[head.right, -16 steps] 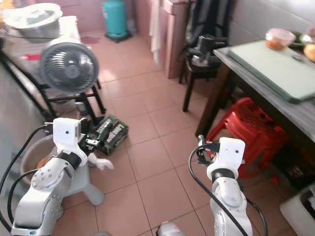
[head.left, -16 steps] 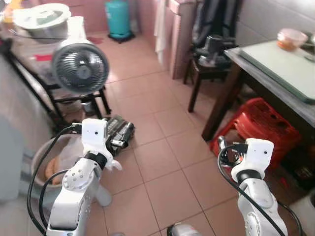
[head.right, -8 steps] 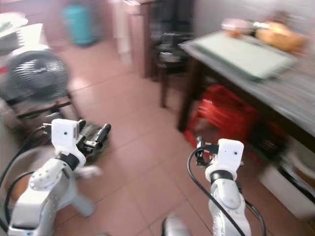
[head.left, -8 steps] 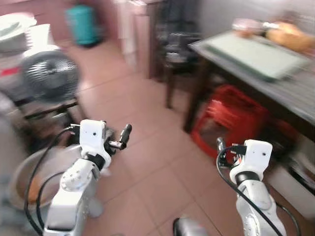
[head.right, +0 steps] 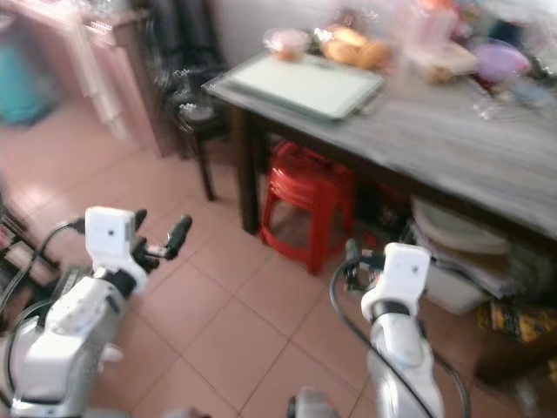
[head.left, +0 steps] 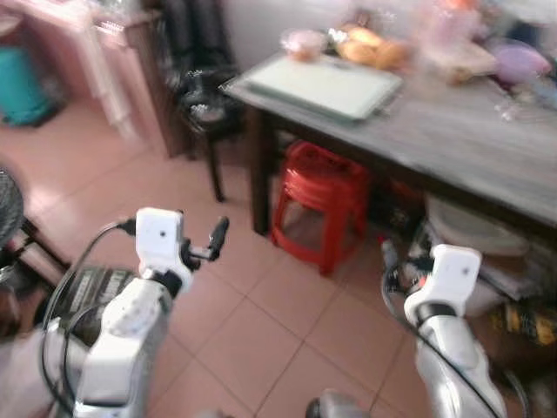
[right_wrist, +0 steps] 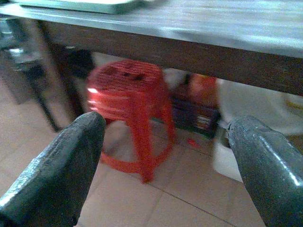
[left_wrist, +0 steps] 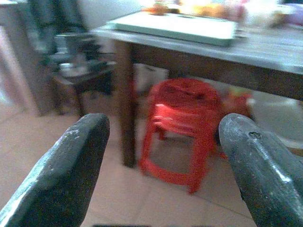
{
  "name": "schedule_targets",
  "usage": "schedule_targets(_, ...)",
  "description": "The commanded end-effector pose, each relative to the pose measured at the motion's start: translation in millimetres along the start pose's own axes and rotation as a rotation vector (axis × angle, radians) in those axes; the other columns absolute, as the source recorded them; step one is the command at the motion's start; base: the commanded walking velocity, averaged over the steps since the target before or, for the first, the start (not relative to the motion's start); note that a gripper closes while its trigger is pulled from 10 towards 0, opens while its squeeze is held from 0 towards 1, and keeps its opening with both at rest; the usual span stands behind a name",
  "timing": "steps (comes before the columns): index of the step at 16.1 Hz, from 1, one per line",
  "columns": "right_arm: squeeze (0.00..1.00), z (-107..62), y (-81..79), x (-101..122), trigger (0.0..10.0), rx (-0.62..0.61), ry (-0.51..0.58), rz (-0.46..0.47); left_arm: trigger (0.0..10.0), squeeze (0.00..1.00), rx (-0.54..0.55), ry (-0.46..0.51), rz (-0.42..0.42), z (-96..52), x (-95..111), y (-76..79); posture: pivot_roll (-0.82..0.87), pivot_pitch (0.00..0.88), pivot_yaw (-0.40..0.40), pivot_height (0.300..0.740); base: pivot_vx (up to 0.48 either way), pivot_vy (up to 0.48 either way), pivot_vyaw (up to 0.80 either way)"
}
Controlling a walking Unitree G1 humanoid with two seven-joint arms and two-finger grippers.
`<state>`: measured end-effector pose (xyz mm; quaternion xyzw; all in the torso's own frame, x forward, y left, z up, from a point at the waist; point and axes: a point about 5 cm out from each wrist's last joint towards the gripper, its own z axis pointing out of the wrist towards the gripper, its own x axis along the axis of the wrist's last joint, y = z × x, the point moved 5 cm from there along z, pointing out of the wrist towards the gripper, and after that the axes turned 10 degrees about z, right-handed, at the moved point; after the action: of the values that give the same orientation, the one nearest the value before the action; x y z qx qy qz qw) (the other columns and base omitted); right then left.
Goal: Setting the table
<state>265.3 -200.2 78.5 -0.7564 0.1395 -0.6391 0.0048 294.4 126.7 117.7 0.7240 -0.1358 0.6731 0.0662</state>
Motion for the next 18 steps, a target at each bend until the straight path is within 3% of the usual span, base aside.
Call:
schedule_targets(1, 0.00, 0.4, -0.1, 4.3, 10.0, -0.007, 0.016, 0.002, 10.0, 0.00, 0.000, 0.000, 0.005, -0.7, 1.6, -1.3, -0.02, 0.020, 0.030, 0.740, 0.000, 0.000, -0.80)
schedule_targets(3, 0.00, 0.3, -0.6, 4.6, 10.0, -0.005, 0.016, 0.003, 10.0, 0.00, 0.012, -0.010, 0.003, -0.9, -1.4, -2.8, -0.02, 0.020, 0.028, 0.740, 0.000, 0.000, -0.80)
schedule_targets(6, 0.00, -5.5, -13.9, 9.7, 10.0, 0.065, 0.052, -0.023, 10.0, 0.00, 0.147, -0.026, 0.066, -12.4, -17.7, -21.3, -0.03, 0.000, 0.013, 0.740, 0.000, 0.000, -0.80)
schedule_targets(7, 0.00, -7.2, -16.3, 5.8, 10.0, 0.074, 0.044, -0.032, 10.0, 0.00, 0.165, -0.037, 0.071, -13.5, -24.7, -24.3, -0.02, 0.000, -0.039, 0.740, 0.000, 0.000, 0.00)
schedule_targets(8, 0.00, -5.4, -16.4, 4.2, 10.0, 0.073, 0.032, -0.040, 10.0, 0.00, 0.180, -0.034, 0.075, -9.7, -24.4, -24.6, -0.02, 0.000, -0.039, 0.740, 0.000, 0.000, 0.00)
schedule_targets(9, 0.00, 0.4, -21.2, 6.4, 10.0, 0.108, 0.031, -0.069, 10.0, 0.00, 0.179, -0.006, 0.086, -3.4, -18.0, -21.2, -0.02, 0.000, -0.095, 0.740, 0.000, 0.000, 0.00)
schedule_targets(13, 0.00, 13.6, -24.5, 16.7, 10.0, 0.149, 0.042, -0.097, 10.0, 0.00, 0.195, 0.007, 0.056, 0.2, -12.3, -10.7, 0.00, 0.000, -0.163, 0.740, 0.000, 0.000, 0.00)
schedule_targets(16, 0.00, 21.0, -31.3, 18.5, 10.0, 0.227, 0.078, -0.152, 10.0, 0.00, 0.309, 0.064, 0.101, -16.0, -0.2, -23.4, 0.04, 0.000, -0.150, 0.740, 0.000, 0.000, 0.00)
schedule_targets(18, 0.00, 21.9, -27.3, 19.8, 10.0, 0.166, 0.116, -0.173, 10.0, 0.00, 0.331, 0.073, 0.177, -23.9, -8.4, -38.4, 0.04, 0.000, -0.079, 0.740, 0.000, 0.000, 0.00)
